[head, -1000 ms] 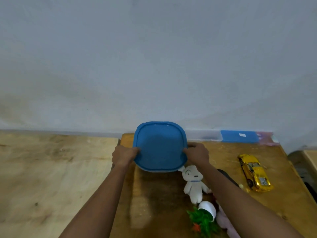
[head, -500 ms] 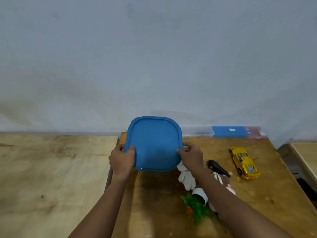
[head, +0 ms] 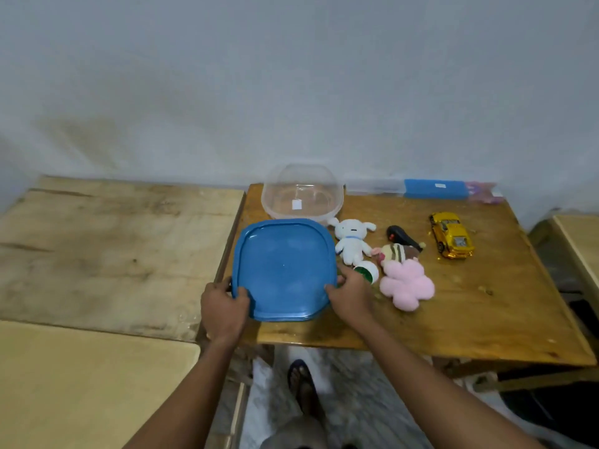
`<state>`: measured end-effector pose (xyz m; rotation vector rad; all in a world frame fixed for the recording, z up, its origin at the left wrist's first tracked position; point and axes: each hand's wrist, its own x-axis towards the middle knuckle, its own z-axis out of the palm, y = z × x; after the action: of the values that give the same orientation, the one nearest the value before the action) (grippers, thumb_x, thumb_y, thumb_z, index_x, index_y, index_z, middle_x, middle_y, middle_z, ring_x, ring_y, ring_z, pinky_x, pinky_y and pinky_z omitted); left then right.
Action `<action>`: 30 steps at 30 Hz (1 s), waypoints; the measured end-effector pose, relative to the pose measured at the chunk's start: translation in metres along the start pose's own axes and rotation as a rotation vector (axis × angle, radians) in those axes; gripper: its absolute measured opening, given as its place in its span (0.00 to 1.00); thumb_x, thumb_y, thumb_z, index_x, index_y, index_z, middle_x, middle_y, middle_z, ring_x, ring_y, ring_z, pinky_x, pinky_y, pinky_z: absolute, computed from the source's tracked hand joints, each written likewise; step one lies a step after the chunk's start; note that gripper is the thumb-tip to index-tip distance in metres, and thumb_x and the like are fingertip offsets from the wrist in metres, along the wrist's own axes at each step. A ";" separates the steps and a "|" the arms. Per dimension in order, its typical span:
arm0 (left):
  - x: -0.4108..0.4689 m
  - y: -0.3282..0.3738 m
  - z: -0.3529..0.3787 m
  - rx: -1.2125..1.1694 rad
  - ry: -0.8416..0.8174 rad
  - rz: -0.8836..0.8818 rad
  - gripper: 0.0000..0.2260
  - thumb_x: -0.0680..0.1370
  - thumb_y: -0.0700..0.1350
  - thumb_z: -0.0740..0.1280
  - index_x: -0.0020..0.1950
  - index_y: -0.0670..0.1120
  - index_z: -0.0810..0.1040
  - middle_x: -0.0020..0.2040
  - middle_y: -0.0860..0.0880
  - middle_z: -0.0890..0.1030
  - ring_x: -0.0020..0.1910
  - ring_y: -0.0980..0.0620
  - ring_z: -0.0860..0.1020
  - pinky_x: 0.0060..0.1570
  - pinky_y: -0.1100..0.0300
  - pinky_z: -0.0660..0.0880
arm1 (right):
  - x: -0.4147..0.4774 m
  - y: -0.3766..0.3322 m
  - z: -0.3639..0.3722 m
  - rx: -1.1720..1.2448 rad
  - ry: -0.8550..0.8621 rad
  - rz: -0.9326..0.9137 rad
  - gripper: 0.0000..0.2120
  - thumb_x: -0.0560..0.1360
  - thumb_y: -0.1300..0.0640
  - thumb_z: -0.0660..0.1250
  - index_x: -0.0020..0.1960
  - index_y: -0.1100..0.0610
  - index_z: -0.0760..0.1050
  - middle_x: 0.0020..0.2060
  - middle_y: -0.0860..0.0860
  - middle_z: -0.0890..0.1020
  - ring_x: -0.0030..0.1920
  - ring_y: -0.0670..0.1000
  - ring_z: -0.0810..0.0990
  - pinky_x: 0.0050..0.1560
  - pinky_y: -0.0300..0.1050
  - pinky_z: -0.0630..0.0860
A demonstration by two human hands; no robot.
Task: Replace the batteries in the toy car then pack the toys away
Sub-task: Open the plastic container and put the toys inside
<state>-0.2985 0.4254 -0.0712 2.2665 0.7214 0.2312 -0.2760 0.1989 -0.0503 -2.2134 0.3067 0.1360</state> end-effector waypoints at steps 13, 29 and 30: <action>0.029 -0.031 0.016 0.183 -0.155 0.030 0.10 0.78 0.45 0.69 0.57 0.43 0.83 0.51 0.43 0.85 0.49 0.41 0.82 0.47 0.50 0.80 | 0.003 0.009 0.037 -0.276 -0.224 0.112 0.29 0.75 0.56 0.71 0.74 0.55 0.68 0.67 0.54 0.77 0.64 0.55 0.77 0.60 0.50 0.78; 0.044 0.079 0.091 0.042 -0.378 0.346 0.15 0.74 0.49 0.70 0.60 0.49 0.82 0.59 0.46 0.78 0.61 0.45 0.74 0.59 0.50 0.72 | 0.061 -0.013 -0.016 -0.224 0.179 0.099 0.18 0.74 0.51 0.70 0.63 0.50 0.79 0.56 0.48 0.84 0.56 0.51 0.80 0.51 0.45 0.77; 0.042 0.093 0.098 0.030 -0.418 0.366 0.15 0.74 0.49 0.70 0.60 0.49 0.82 0.60 0.47 0.78 0.61 0.46 0.74 0.58 0.51 0.72 | 0.066 -0.007 -0.027 -0.243 0.200 0.121 0.18 0.74 0.51 0.70 0.64 0.50 0.79 0.56 0.49 0.84 0.57 0.52 0.79 0.51 0.45 0.77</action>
<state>-0.1882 0.3369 -0.0780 2.3556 0.0920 -0.0850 -0.2112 0.1709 -0.0416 -2.4541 0.5608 0.0175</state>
